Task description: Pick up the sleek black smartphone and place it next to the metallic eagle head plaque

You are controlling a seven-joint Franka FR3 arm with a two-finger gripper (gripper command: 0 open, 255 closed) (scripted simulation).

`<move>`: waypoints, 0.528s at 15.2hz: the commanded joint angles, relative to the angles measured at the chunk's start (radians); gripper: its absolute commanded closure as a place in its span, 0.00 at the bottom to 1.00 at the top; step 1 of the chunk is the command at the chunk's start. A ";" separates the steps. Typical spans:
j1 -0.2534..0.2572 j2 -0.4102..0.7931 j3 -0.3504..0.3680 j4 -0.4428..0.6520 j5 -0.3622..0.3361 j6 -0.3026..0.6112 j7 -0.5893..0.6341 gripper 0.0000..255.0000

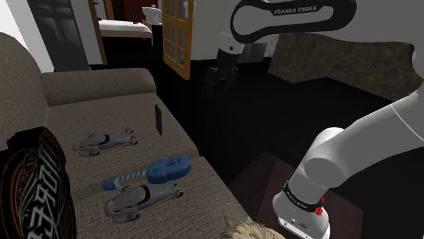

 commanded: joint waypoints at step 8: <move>0.016 0.353 0.071 0.231 -0.052 0.122 0.073 0.00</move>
